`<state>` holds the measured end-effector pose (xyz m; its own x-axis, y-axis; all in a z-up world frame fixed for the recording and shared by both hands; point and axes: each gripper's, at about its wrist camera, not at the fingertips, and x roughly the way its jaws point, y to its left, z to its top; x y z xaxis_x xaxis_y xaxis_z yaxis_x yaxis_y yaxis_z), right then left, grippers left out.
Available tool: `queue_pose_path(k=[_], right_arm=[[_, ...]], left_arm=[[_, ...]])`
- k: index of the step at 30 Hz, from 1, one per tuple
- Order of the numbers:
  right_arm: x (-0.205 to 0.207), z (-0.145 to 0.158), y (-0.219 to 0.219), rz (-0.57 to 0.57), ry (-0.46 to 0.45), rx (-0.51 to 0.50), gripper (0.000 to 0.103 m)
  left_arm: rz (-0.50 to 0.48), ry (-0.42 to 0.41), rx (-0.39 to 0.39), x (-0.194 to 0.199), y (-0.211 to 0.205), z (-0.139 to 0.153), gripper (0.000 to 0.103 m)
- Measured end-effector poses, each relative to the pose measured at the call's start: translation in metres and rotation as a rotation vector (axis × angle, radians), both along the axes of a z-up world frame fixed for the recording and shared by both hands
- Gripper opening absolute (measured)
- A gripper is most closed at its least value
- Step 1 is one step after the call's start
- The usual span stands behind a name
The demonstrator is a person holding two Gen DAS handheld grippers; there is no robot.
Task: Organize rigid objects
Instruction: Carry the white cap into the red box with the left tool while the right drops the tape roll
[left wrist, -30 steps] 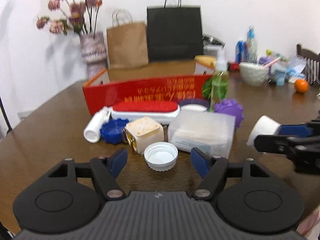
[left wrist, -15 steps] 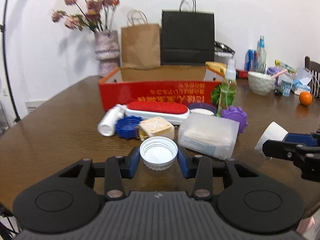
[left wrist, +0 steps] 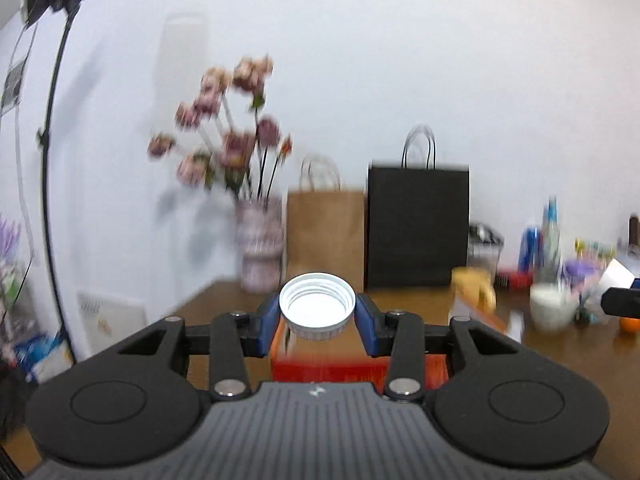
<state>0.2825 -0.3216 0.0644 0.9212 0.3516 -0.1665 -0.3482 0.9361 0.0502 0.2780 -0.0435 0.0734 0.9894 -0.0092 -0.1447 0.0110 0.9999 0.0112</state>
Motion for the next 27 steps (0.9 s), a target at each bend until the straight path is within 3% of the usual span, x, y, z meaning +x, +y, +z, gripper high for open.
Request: queue_pose_path(k=[3, 7, 12, 16, 19, 22, 25, 27], right_arm=[[0.046, 0.03, -0.009, 0.007, 0.021, 0.022, 0.043], [0.113, 0.055, -0.012, -0.006, 0.078, -0.023, 0.043], [0.203, 0.068, -0.006, 0.066, 0.26, -0.011, 0.043], [0.28, 0.05, 0.019, 0.084, 0.445, -0.083, 0.044], [0.336, 0.012, 0.036, 0.047, 0.578, -0.181, 0.043], [0.38, -0.033, 0.051, 0.015, 0.694, -0.279, 0.044], [0.404, -0.071, 0.061, -0.011, 0.749, -0.369, 0.044], [0.414, -0.086, 0.065, -0.029, 0.759, -0.399, 0.045]], left_arm=[[-0.006, -0.005, 0.004, 0.037, 0.006, 0.034, 0.041], [-0.036, 0.048, -0.009, 0.091, 0.015, 0.065, 0.041], [-0.089, 0.251, -0.017, 0.18, 0.026, 0.072, 0.041], [-0.105, 0.454, -0.031, 0.258, 0.028, 0.049, 0.041], [-0.111, 0.553, -0.011, 0.302, 0.019, 0.016, 0.041], [-0.099, 0.624, 0.041, 0.336, 0.005, -0.023, 0.042], [-0.055, 0.677, 0.083, 0.362, -0.002, -0.061, 0.042], [-0.037, 0.681, 0.062, 0.374, 0.0, -0.078, 0.052]])
